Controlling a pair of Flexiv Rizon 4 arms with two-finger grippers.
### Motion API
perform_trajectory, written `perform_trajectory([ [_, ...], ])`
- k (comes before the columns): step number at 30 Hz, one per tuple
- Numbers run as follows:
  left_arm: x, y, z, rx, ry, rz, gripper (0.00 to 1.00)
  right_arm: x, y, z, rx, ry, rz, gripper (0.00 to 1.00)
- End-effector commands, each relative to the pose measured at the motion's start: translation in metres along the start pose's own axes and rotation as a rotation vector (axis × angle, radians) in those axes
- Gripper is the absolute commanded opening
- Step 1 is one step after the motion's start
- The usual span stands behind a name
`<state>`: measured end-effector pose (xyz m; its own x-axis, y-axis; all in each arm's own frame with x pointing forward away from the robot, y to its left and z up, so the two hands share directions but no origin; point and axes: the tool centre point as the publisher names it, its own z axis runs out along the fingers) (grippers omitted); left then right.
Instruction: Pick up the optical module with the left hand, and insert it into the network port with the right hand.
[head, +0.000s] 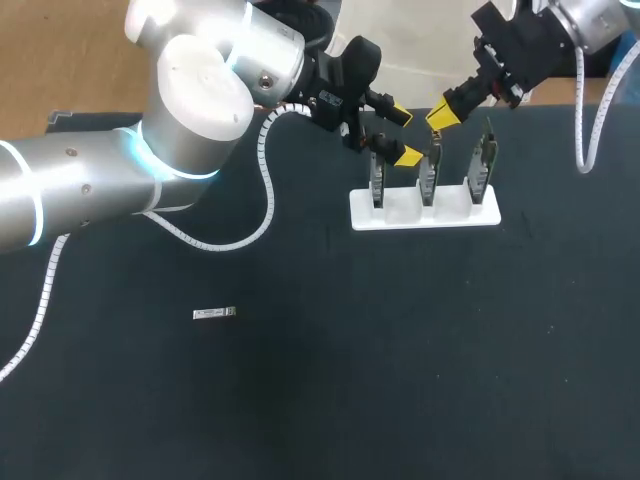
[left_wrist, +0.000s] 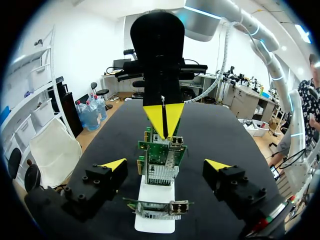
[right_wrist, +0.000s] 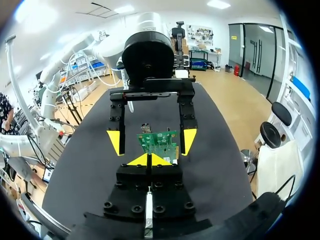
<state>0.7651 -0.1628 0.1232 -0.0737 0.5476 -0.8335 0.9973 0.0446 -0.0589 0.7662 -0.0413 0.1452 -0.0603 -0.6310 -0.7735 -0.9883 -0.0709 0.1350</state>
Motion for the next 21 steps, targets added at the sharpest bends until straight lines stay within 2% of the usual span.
perform_trajectory([
  [1,0.0000,-0.0006,0.0002,-0.002,0.001,0.000,1.00,0.0027,0.0015,0.0013,0.004,0.005,0.001,0.00],
  [21,0.0000,-0.0006,0.0002,-0.002,0.001,0.000,1.00,-0.0053,0.0080,-0.0046,0.027,-0.012,-0.031,0.00],
])
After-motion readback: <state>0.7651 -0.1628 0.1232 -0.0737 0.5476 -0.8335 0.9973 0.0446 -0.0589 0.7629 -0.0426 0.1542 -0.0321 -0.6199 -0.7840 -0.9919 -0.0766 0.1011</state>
